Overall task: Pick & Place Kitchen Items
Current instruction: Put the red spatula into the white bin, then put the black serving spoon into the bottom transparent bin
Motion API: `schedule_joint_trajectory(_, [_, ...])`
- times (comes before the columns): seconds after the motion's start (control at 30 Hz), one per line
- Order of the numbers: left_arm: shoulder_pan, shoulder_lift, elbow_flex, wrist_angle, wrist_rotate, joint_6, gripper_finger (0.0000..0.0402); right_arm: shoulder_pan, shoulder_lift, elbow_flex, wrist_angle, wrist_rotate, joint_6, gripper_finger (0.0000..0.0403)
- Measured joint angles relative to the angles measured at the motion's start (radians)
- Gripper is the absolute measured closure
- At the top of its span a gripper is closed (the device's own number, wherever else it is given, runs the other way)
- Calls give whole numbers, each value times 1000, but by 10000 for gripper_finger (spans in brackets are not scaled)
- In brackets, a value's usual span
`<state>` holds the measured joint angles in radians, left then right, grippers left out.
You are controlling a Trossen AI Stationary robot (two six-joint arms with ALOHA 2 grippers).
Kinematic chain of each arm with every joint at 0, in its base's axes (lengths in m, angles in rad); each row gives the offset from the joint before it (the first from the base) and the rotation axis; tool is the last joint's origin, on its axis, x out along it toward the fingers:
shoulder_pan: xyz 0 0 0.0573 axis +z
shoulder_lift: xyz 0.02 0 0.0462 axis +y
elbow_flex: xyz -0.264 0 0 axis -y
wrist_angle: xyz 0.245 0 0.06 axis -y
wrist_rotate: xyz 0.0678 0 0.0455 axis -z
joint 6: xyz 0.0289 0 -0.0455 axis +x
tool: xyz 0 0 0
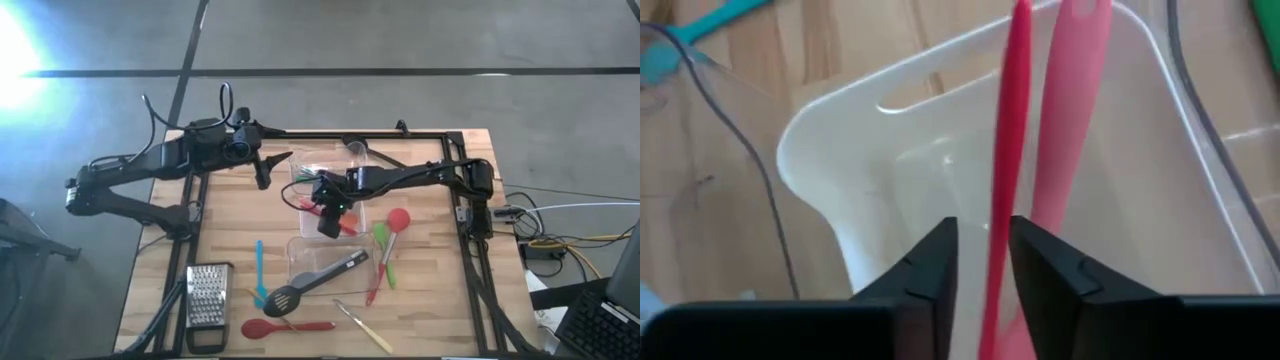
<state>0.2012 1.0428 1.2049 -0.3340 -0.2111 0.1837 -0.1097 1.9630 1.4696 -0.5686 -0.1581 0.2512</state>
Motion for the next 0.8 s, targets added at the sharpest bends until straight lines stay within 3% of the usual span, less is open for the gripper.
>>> schedule_joint_trajectory(0.33, [0,0,0,-2,0,-1,142,0,-136,-1,-54,-10,-1,250])
schedule_joint_trajectory(0.53, [0,0,1,-35,0,-9,142,0,-259,-3,-191,0,8,248])
schedule_joint_trajectory(0.8, [0,0,1,-87,-26,-26,142,78,-413,-92,-359,28,166,268])
